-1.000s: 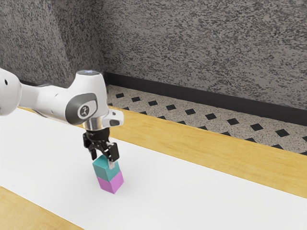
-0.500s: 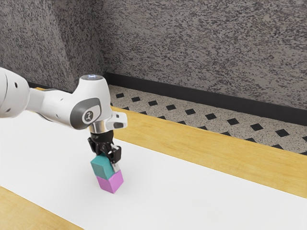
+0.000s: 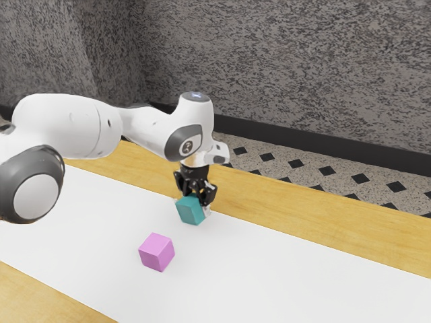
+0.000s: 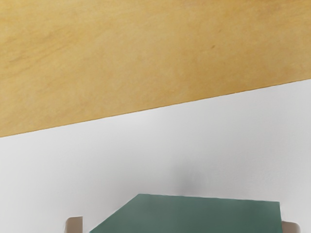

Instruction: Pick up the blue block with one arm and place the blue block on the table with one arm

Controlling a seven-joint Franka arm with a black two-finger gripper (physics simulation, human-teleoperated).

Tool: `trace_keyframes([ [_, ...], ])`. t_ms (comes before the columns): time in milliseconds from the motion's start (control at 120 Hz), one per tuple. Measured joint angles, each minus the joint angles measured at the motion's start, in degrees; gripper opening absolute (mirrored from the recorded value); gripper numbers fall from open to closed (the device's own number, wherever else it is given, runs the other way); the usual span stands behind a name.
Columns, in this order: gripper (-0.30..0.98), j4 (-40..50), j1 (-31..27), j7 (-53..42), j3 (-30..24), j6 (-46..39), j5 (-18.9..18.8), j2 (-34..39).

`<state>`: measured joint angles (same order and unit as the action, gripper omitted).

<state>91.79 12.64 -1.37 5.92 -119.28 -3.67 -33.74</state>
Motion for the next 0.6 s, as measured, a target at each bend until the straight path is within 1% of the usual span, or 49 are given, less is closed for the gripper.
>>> trace_keyframes([
  [8, 0.09, -0.10, 0.05, 0.05, -0.01, 0.05, 0.01, -0.24],
  [58, 0.25, -0.40, 0.37, 0.08, -0.06, 0.37, 0.55, -1.09],
  [125, 0.43, -0.54, 0.57, -0.35, -0.10, 0.75, 1.81, -1.49],
  [175, 0.44, -0.59, 0.66, -0.81, -0.11, 1.00, 2.70, -1.58],
  [292, 0.52, -0.66, 0.95, -1.70, -0.12, 1.39, 3.73, -1.47],
  [325, 0.54, -0.67, 0.97, -1.93, -0.12, 1.49, 3.85, -0.43],
  [425, 0.59, 0.37, 0.62, -2.51, -0.05, 1.90, 3.76, 9.62],
  [550, 0.62, 6.68, -0.41, -3.08, 0.20, 2.28, 3.47, 22.81],
  [600, 0.63, 8.52, -0.56, -3.26, 0.21, 2.74, 3.13, 26.67],
])
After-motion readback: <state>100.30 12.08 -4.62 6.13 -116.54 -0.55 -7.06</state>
